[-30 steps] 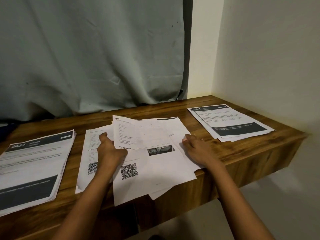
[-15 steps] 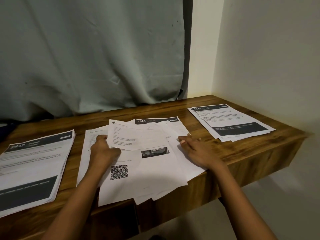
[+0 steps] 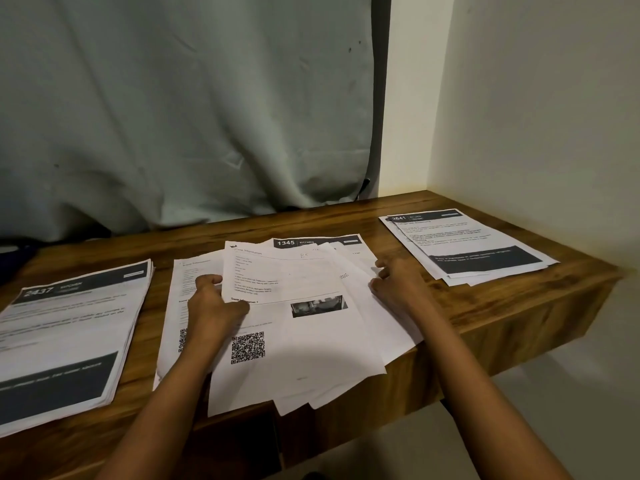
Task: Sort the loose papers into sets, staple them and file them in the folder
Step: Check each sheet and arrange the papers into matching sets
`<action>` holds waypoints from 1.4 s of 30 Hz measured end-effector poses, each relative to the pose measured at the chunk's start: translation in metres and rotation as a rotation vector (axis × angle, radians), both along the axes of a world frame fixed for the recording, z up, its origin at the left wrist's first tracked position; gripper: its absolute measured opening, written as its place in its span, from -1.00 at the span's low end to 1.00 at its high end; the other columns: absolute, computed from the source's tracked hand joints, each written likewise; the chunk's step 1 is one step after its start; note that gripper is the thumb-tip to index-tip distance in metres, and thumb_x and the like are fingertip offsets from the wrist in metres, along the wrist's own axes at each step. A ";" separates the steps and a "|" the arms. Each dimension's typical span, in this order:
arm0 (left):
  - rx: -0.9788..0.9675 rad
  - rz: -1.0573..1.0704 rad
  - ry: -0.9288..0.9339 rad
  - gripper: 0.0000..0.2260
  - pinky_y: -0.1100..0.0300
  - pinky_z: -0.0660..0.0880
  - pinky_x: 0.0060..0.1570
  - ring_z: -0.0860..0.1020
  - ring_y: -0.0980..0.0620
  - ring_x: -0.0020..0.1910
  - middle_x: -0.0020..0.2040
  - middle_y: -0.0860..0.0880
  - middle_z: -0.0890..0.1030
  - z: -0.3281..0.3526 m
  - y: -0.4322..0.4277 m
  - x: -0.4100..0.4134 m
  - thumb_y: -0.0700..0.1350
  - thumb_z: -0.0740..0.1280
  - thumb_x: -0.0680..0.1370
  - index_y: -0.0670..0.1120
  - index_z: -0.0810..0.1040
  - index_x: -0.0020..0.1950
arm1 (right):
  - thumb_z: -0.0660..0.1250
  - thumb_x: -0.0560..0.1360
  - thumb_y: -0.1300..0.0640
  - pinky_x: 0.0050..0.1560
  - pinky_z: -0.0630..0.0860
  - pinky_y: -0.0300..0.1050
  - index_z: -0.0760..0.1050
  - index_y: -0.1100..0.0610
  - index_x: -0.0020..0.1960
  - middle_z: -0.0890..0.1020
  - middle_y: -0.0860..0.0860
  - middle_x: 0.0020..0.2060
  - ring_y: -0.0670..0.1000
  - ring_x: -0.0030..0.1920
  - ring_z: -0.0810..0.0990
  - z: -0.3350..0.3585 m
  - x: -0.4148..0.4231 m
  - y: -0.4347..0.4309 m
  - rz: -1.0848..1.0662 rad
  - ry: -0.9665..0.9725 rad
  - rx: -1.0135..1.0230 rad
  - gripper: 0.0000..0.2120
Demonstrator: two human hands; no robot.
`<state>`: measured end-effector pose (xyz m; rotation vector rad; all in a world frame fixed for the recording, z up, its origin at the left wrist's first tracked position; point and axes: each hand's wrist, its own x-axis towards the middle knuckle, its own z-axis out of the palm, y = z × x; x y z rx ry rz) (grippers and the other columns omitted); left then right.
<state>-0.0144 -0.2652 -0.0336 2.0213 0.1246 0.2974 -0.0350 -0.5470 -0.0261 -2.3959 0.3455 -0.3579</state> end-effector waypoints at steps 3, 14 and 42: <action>-0.017 -0.010 0.008 -0.50 0.00 0.59 -0.01 0.60 -0.09 0.02 0.15 -0.10 0.60 -0.002 0.001 0.001 -0.26 0.46 0.41 -0.09 0.32 0.27 | 0.41 0.43 0.19 -0.03 0.39 -0.19 0.50 0.20 0.25 0.57 0.08 0.16 0.08 0.15 0.52 0.010 0.009 0.001 -0.067 0.079 0.069 -0.60; -0.228 -0.031 0.060 -0.48 0.09 0.56 -0.04 0.62 -0.06 -0.05 0.01 -0.04 0.58 -0.001 0.001 0.002 -0.28 0.50 0.38 -0.11 0.33 0.23 | 0.52 0.36 0.15 -0.13 0.40 -0.19 0.60 0.26 -0.08 0.60 0.10 -0.13 0.07 -0.08 0.55 0.022 0.021 -0.004 -0.122 0.089 0.440 -0.77; -0.188 0.051 -0.009 -0.57 0.21 0.56 -0.30 0.63 -0.03 -0.04 0.20 -0.03 0.57 -0.004 0.014 0.007 -0.24 0.37 0.49 -0.08 0.34 0.31 | 0.37 0.46 -0.16 -0.27 0.38 -0.25 0.61 0.13 -0.06 0.64 -0.01 -0.12 -0.08 -0.16 0.53 0.010 0.014 0.021 0.090 -0.085 -0.006 -0.65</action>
